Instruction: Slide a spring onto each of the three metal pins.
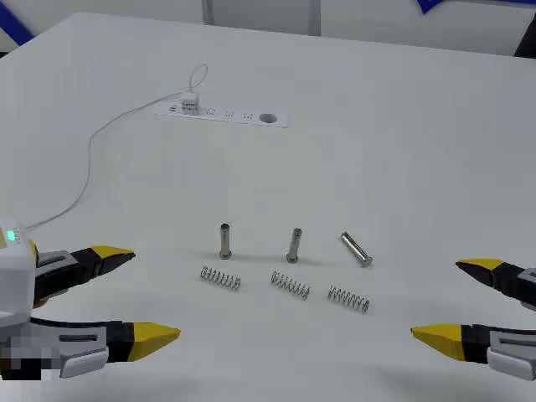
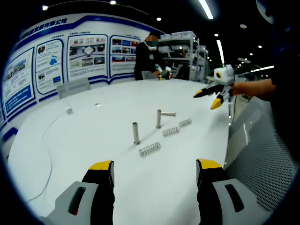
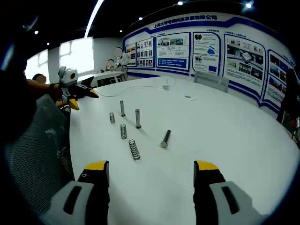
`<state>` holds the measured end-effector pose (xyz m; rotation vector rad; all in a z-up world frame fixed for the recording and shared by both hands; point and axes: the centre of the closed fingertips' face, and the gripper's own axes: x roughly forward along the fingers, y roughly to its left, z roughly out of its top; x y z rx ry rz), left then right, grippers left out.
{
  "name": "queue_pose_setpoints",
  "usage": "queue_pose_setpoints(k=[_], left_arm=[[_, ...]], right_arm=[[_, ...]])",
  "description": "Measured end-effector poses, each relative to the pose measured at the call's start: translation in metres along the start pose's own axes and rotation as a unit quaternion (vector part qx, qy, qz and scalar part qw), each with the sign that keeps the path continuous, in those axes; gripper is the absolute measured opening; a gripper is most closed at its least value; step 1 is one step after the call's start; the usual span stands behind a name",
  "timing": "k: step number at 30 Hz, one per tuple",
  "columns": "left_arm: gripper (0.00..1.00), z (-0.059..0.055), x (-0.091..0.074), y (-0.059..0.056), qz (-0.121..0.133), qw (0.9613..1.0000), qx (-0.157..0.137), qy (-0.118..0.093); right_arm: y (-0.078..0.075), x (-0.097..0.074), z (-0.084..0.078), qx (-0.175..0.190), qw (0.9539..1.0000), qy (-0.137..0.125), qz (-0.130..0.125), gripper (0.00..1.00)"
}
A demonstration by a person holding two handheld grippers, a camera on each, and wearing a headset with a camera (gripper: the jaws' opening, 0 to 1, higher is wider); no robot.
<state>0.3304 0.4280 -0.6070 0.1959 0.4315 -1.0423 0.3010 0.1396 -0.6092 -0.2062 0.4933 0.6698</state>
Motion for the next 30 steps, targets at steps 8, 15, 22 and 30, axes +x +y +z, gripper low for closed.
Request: queue_pose_setpoints(k=[8, 15, 22, 30], left_arm=[[0.73, 0.0001, 0.0013, 0.0011, -0.003, 1.0, -0.001, -0.002], [0.72, -0.0009, 0.0011, 0.0016, -0.004, 1.0, -0.003, -0.003], [0.72, 0.0005, 0.0, 0.0024, -0.003, 1.0, -0.002, -0.005], [0.72, 0.0006, -0.0009, 0.0022, -0.001, 1.0, -0.005, -0.004]], right_arm=[[0.0005, 0.0005, -0.001, 0.004, 1.0, 0.004, -0.003, 0.74], [0.0011, 0.0014, -0.0018, 0.006, 0.9999, 0.007, -0.004, 0.73], [0.0022, 0.0043, 0.0001, 0.011, 0.9999, 0.008, -0.003, 0.72], [0.0012, 0.0056, 0.0009, 0.011, 0.9999, 0.009, -0.002, 0.71]])
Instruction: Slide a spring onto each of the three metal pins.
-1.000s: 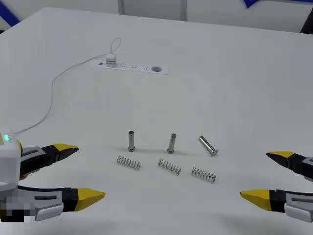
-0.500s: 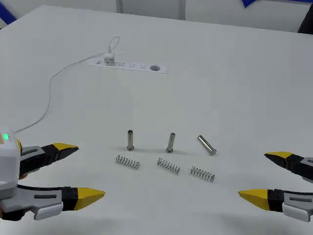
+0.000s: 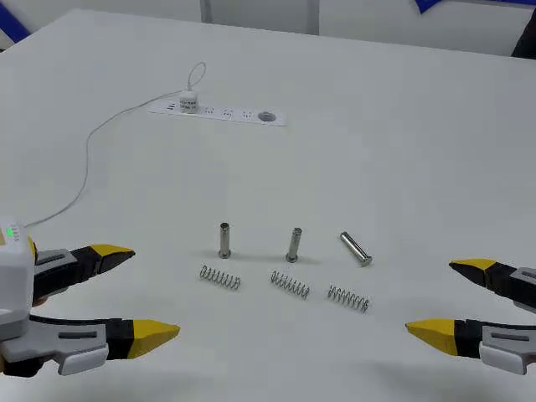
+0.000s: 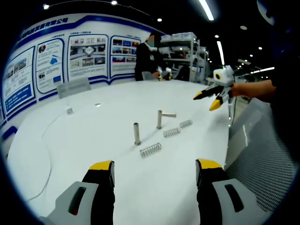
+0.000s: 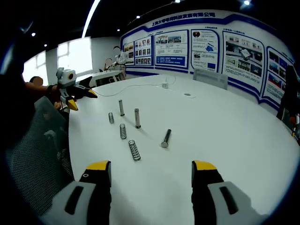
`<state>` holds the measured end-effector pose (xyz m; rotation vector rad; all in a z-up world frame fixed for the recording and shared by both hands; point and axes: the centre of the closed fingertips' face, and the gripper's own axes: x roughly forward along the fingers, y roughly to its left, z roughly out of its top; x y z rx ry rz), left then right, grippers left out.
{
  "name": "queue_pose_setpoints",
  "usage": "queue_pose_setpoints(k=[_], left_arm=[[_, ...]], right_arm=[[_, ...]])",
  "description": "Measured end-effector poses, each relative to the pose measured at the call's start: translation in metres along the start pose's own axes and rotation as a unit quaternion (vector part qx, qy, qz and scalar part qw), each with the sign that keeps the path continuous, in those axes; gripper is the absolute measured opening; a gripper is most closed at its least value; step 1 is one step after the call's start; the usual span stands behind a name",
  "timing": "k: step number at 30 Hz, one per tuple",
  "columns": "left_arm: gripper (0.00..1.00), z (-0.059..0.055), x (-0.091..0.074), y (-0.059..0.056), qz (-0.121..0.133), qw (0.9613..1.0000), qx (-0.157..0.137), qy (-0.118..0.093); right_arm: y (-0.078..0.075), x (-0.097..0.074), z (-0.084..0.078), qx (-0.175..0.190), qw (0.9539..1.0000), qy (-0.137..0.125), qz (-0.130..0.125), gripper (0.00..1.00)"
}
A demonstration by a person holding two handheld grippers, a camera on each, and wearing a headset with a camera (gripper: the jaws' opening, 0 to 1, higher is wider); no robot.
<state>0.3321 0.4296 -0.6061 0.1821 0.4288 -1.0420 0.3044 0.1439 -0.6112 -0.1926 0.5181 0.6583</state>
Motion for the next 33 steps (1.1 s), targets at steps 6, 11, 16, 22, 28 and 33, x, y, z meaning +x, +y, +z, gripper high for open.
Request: queue_pose_setpoints(k=[6, 11, 16, 22, 28, 33], left_arm=[[0.72, 0.003, 0.0, 0.0, 0.002, 1.0, -0.001, -0.001], [0.72, 0.005, 0.0, -0.001, 0.002, 1.0, -0.001, -0.002], [0.72, 0.006, 0.0, -0.002, 0.004, 1.0, -0.001, -0.002], [0.72, 0.006, -0.002, -0.003, 0.008, 1.0, -0.003, -0.002], [0.71, 0.004, -0.004, -0.004, 0.01, 0.9999, -0.004, 0.0], [0.71, 0.004, -0.006, -0.002, 0.012, 0.9999, -0.004, 0.0]], right_arm=[[-0.003, 0.002, 0.002, 0.001, 1.0, 0.001, -0.001, 0.69], [-0.007, 0.009, 0.008, 0.005, 1.0, -0.001, 0.0, 0.66], [-0.013, 0.017, 0.017, 0.013, 0.9999, 0.0, -0.003, 0.61], [-0.018, 0.033, 0.022, 0.013, 0.9997, 0.018, -0.005, 0.54], [-0.023, 0.051, 0.027, 0.005, 0.9993, 0.037, -0.007, 0.47], [-0.027, 0.068, 0.034, 0.001, 0.9985, 0.054, -0.008, 0.44]])
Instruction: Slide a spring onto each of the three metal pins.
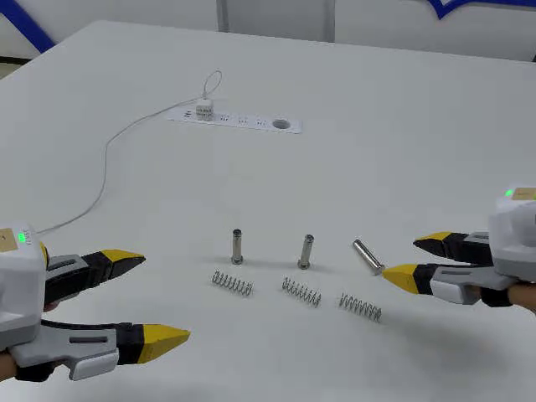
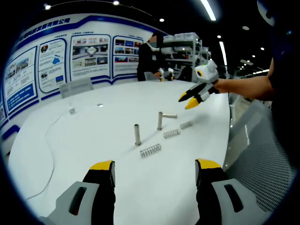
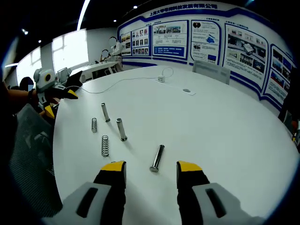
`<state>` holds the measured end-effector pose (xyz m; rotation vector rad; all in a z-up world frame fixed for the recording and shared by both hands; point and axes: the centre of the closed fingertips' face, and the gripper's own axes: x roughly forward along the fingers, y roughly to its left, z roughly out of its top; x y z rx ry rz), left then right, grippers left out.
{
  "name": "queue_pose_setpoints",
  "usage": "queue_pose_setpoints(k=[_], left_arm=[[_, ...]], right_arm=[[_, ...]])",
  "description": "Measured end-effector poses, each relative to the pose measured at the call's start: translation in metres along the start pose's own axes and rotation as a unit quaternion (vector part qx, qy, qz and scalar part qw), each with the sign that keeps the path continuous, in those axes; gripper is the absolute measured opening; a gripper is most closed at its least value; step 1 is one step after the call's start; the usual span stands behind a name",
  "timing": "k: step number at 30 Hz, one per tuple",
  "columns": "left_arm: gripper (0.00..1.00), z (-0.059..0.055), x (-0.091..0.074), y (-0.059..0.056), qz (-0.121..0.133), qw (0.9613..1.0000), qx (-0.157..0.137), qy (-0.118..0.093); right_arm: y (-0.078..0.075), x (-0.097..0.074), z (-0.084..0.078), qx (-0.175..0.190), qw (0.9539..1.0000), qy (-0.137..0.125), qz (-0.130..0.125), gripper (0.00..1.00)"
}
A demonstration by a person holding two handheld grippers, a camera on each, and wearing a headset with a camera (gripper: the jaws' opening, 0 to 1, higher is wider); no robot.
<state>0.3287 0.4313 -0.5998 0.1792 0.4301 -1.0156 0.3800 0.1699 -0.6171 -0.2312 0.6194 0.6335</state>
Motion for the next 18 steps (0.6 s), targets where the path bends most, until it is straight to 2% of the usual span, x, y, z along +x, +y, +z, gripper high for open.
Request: queue_pose_setpoints(k=[9, 18], left_arm=[[0.7, -0.002, 0.0, 0.0, 0.0, 1.0, -0.002, 0.001], [0.7, -0.002, 0.001, 0.0, -0.002, 1.0, -0.004, -0.002]], right_arm=[[-0.008, 0.024, 0.006, -0.005, 0.9992, 0.036, -0.016, 0.34], [-0.012, 0.045, 0.008, 0.005, 0.998, 0.059, -0.022, 0.29]])
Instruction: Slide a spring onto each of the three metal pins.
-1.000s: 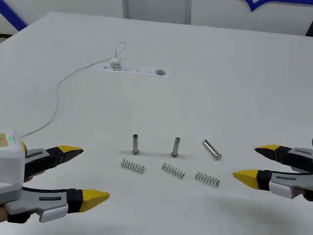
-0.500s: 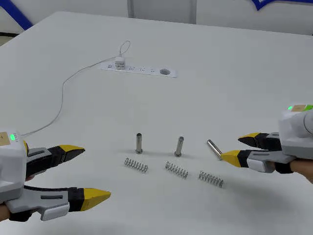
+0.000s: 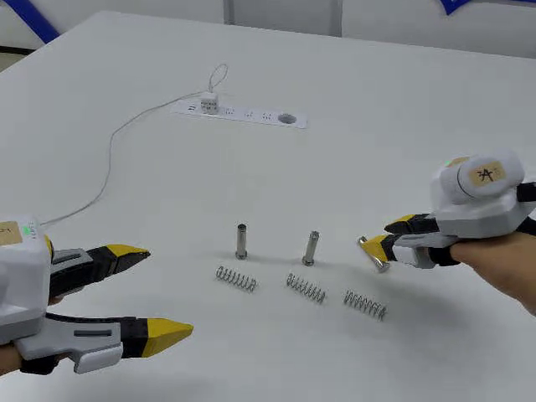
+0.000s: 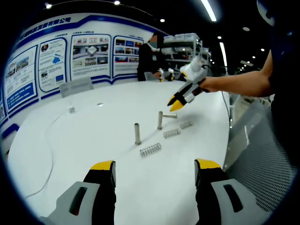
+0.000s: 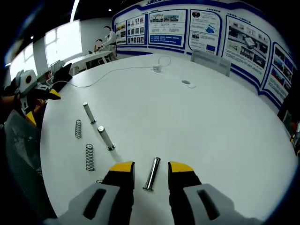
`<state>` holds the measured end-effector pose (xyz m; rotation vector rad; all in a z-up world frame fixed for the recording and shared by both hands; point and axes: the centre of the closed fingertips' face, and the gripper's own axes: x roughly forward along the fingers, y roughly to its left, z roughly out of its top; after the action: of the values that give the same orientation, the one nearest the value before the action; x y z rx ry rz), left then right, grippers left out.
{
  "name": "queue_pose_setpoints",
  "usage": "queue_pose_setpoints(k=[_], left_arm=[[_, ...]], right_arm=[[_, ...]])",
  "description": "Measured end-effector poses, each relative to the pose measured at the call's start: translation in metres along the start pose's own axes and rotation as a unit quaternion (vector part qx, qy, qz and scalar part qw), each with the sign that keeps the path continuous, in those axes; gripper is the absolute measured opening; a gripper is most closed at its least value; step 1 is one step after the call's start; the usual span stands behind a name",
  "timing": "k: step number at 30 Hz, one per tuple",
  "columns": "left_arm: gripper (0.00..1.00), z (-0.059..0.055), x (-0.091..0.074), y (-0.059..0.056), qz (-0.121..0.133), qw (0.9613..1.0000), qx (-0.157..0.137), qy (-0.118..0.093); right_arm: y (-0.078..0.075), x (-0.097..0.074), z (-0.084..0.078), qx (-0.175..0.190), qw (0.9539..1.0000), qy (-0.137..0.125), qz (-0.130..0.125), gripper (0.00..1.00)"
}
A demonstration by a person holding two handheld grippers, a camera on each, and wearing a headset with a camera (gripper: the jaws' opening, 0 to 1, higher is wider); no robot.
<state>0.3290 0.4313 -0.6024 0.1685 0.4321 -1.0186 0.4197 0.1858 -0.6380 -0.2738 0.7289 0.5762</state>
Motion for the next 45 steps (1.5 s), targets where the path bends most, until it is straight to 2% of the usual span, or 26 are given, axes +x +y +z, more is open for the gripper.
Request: queue_pose_setpoints(k=[12, 23, 29, 45], left_arm=[[0.69, -0.002, 0.0, 0.002, -0.002, 1.0, -0.003, -0.002], [0.68, -0.004, 0.0, 0.003, -0.005, 1.0, -0.008, -0.002], [0.68, -0.005, -0.001, 0.004, -0.004, 0.9999, -0.009, -0.002], [0.67, -0.004, 0.001, 0.002, -0.008, 0.9999, -0.008, 0.001]], right_arm=[[-0.005, 0.019, -0.001, 0.018, 0.9992, 0.033, -0.016, 0.22], [-0.005, 0.032, -0.013, 0.032, 0.9967, 0.073, -0.017, 0.17], [-0.007, 0.036, -0.016, 0.039, 0.9954, 0.086, -0.017, 0.16], [-0.007, 0.034, -0.017, 0.057, 0.9932, 0.1, -0.019, 0.09]])
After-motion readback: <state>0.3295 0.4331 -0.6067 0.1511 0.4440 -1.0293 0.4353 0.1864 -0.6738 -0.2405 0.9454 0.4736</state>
